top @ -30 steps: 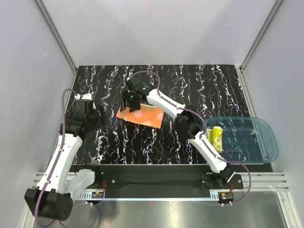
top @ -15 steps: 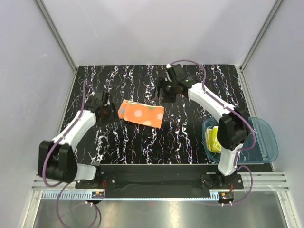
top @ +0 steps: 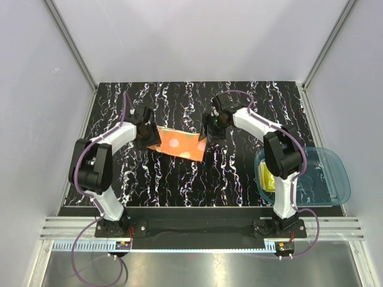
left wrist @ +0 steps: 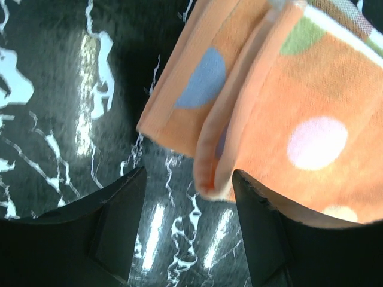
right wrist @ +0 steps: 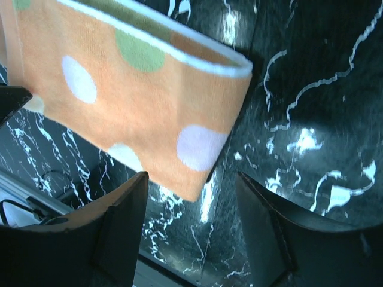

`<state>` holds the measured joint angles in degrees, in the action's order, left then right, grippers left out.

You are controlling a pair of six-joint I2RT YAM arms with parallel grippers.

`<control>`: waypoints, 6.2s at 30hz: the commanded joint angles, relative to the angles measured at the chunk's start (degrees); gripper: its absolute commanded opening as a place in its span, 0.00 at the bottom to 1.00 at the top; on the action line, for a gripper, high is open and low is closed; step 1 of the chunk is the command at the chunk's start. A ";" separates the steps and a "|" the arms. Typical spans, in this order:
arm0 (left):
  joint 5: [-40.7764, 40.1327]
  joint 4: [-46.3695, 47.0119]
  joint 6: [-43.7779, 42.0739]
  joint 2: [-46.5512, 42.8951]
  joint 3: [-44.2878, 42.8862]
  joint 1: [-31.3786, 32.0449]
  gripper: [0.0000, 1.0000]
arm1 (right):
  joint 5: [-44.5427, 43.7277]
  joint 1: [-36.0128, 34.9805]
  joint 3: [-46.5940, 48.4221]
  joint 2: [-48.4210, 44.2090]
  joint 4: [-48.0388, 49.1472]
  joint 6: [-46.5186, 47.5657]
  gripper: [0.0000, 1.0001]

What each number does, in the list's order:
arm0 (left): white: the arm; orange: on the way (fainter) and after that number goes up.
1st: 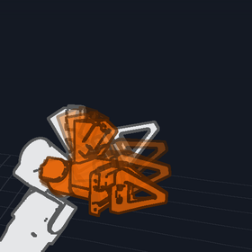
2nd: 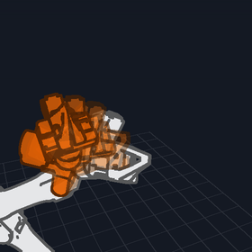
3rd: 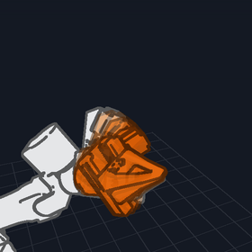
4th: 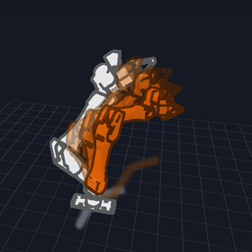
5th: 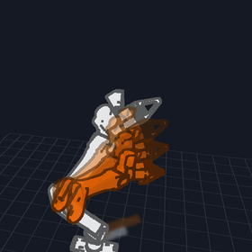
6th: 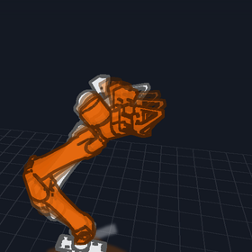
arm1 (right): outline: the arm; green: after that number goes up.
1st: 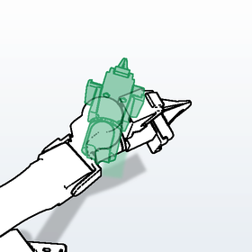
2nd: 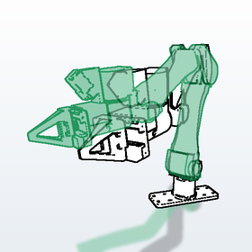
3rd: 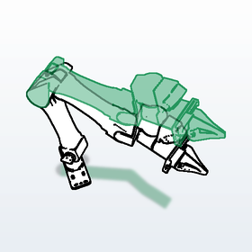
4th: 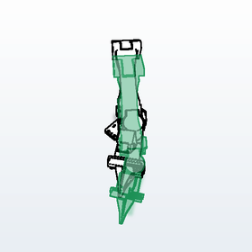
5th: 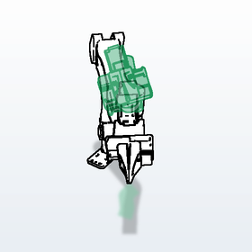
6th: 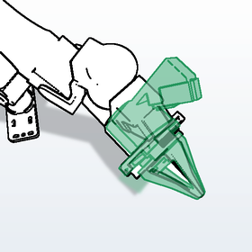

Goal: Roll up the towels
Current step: Fold the towel, then roll the towel

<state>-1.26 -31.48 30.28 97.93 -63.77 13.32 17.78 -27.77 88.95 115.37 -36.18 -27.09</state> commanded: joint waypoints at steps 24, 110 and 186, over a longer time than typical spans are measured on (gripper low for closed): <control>-20.70 -8.84 -4.62 7.46 -17.26 0.65 0.61 | 0.60 -0.27 -15.21 -2.86 5.08 0.37 0.48; -27.84 5.56 -4.80 5.34 -2.50 50.57 0.49 | -10.57 10.72 -8.18 -25.28 -14.00 7.32 0.92; -23.88 14.34 -1.11 -3.35 6.46 49.26 0.00 | 24.85 6.33 -18.90 -2.97 10.87 -4.28 0.79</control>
<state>-27.31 -19.90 26.94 98.91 -58.15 63.16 38.46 -18.98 69.67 110.69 -30.35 -29.12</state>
